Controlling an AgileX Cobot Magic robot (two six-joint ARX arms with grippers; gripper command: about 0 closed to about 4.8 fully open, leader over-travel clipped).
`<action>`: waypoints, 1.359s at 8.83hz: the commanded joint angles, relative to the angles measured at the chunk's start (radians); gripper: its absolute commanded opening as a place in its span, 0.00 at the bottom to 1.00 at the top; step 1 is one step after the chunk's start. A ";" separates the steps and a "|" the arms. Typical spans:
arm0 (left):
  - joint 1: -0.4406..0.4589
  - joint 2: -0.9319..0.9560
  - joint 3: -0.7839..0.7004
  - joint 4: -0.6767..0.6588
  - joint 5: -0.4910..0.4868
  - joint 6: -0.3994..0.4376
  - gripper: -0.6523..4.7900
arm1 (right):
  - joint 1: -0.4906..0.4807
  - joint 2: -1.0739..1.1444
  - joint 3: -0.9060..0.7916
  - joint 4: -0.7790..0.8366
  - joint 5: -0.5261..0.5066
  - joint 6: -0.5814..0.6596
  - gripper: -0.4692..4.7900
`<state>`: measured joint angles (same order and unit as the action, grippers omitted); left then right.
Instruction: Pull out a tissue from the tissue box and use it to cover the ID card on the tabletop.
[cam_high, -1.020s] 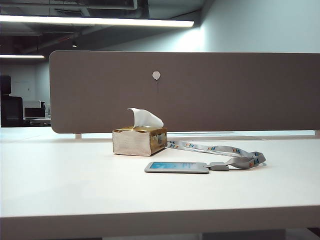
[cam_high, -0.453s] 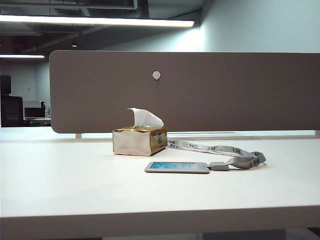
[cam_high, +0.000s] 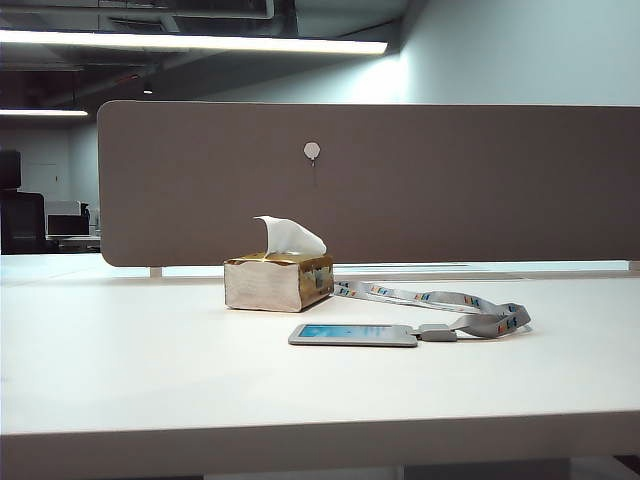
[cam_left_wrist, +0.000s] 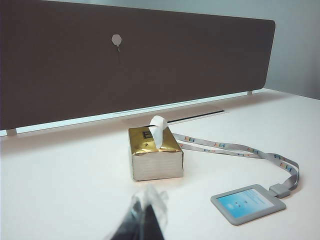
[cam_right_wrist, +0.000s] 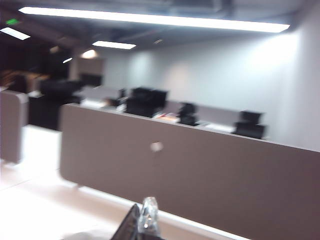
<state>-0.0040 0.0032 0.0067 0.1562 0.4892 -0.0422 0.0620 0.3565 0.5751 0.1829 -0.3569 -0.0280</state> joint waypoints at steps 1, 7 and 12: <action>-0.001 0.001 0.004 0.007 0.005 0.000 0.11 | 0.219 0.641 0.245 0.083 -0.187 0.000 0.08; -0.001 0.001 0.004 0.008 0.007 -0.048 0.11 | 0.493 1.302 0.312 0.549 0.143 0.000 0.54; -0.001 0.001 0.004 0.010 0.013 -0.048 0.11 | 0.612 1.653 0.651 0.518 0.417 -0.006 0.68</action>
<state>-0.0040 0.0032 0.0067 0.1547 0.4969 -0.0872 0.6685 2.0048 1.2186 0.6895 0.0059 -0.0330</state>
